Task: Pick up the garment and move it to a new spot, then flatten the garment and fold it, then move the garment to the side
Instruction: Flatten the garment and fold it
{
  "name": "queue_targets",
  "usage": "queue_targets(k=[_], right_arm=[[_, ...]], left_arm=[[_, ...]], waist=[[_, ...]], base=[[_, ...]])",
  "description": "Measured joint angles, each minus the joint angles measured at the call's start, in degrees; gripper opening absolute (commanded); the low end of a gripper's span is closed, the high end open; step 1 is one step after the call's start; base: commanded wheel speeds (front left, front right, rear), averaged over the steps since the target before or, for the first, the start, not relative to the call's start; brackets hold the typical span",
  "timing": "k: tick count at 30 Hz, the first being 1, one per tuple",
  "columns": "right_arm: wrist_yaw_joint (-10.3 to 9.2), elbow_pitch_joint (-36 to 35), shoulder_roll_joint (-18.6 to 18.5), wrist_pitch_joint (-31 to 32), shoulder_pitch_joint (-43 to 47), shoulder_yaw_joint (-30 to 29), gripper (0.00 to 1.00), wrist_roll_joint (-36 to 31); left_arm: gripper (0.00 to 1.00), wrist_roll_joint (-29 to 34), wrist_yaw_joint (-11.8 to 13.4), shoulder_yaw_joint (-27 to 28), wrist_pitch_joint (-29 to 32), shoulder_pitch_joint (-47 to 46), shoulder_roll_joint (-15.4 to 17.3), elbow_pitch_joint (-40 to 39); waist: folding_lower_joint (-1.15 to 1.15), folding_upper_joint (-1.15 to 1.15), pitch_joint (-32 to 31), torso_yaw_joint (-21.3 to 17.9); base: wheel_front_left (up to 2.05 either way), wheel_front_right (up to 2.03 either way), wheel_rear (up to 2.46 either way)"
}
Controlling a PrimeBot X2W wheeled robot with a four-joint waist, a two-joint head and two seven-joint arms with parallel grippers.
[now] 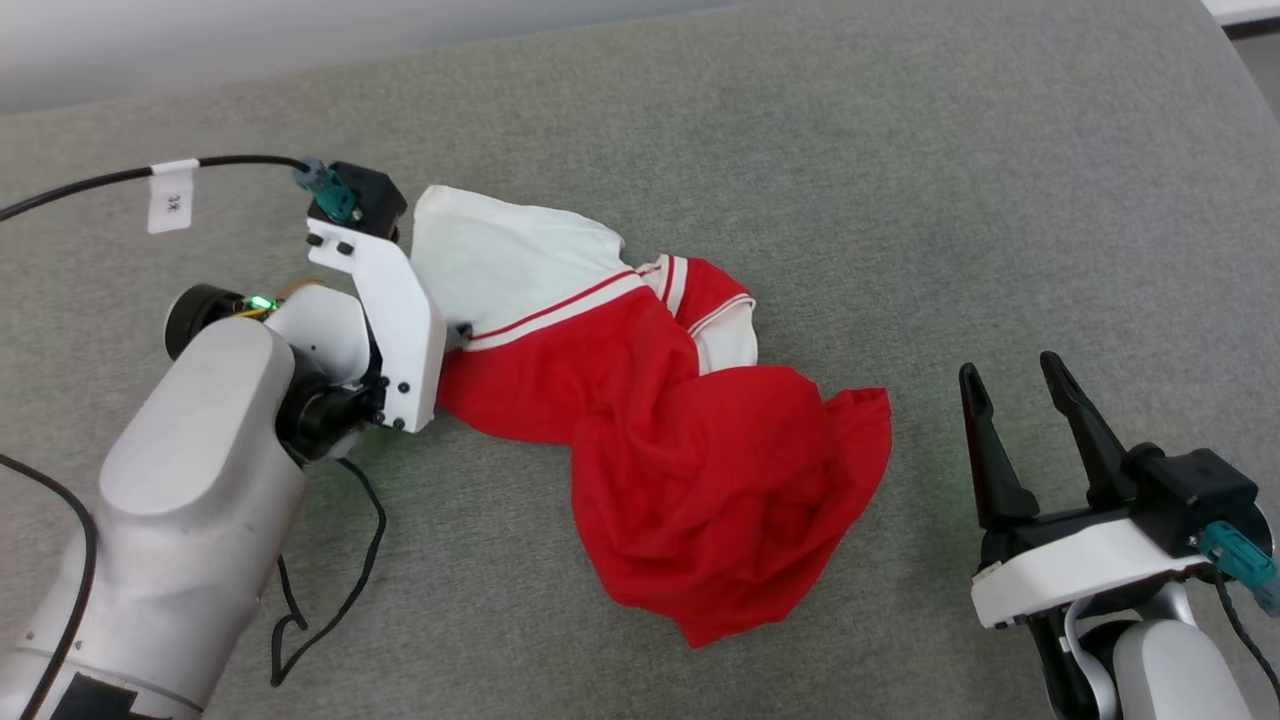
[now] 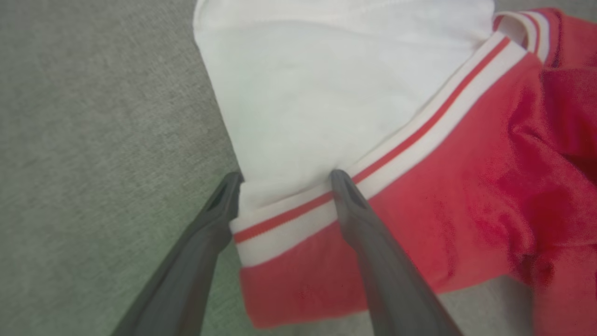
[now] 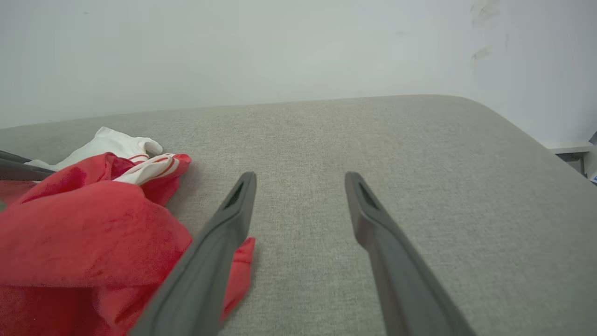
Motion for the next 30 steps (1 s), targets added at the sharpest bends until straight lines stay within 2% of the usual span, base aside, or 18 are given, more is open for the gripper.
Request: queue_targets(k=[5,8,9,14,18,21,26,30], right_arm=[[0.0,1.41,0.01,-0.74,-1.09,0.65,1.0,0.43],[-0.01,1.67,0.01,-0.89,-1.24,0.7,1.0,0.43],[-0.01,1.75,0.01,-0.9,-1.37,0.68,1.0,0.43],[-0.01,1.92,0.01,-0.57,-1.3,-0.44,1.0,-0.18],[0.0,1.42,0.02,0.22,-0.38,-1.31,1.0,-1.24],[0.0,0.46,0.02,1.02,0.66,-2.12,1.0,-2.01],[-0.01,-1.51,0.01,2.68,3.11,-4.13,1.0,-2.31],[-0.01,-2.58,0.01,3.52,4.61,-5.12,1.0,-2.35]], left_arm=[[1.0,-3.49,-0.31,-1.89,5.75,-1.36,0.92,2.15],[1.0,-4.87,-0.31,-2.78,6.8,-1.72,0.89,2.66],[0.0,-5.41,-0.31,-3.83,5.67,-1.74,1.09,2.53],[0.0,-4.86,-0.32,-6.94,-3.72,-1.45,0.93,1.74],[0.0,-4.22,-0.33,-6.87,-12.6,-1.65,1.22,0.05],[0.0,-4.21,-0.01,-6.01,-16.59,-0.47,1.85,-2.53],[0.0,-4.3,3.81,-4.21,-20.97,7.3,4.83,-10.22],[0.0,-5.88,9.07,-2.76,-22.88,18.0,6.45,-16.48]], waist=[[-0.01,0.0,1.26,-1.08],[-0.01,0.0,1.31,-1.13],[-0.01,0.0,1.31,-1.02],[0.0,0.0,0.02,0.12],[0.0,0.0,-2.27,1.56],[-0.01,0.0,-4.48,2.82],[-0.02,0.0,-7.88,5.35],[-0.02,0.0,-9.83,7.41]], base=[[0.0,0.0,0.0],[0.0,0.0,0.0],[0.0,0.0,0.0],[0.0,0.0,0.0],[0.0,0.0,0.0],[0.0,0.0,0.0],[0.0,0.0,0.0],[0.0,0.0,0.0]])
